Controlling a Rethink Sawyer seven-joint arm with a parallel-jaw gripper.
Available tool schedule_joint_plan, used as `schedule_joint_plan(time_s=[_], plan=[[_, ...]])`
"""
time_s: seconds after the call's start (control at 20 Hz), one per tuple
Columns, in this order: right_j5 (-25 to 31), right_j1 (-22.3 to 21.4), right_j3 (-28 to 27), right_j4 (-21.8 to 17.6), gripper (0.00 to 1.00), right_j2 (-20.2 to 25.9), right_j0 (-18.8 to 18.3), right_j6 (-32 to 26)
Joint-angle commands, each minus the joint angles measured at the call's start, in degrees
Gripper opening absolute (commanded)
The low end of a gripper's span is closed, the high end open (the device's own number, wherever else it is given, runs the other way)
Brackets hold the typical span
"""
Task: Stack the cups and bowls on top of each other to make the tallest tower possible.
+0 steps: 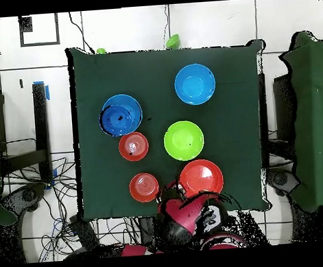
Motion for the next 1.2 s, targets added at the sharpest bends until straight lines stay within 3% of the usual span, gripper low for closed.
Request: schedule_joint_plan(time_s=[0.05, 0.35, 0.8, 0.9, 0.95, 1.2], plan=[[-5.0, 4.4, 0.9, 15.4, 1.00, -11.6, 8.5, 11.3], [-5.4, 3.2, 2.3, 16.4, 1.00, -11.0, 7.7, 9.9], [-0.8, 3.7, 4.0, 13.5, 1.00, -3.9, 1.8, 10.3], [1.2, 4.0, 4.8, 12.6, 1.00, -0.2, -1.1, 10.8], [3.7, 4.2, 5.7, 11.8, 1.00, 4.4, -4.9, 11.4], [9.2, 4.7, 8.4, 12.3, 1.00, 13.6, -13.6, 10.7]])
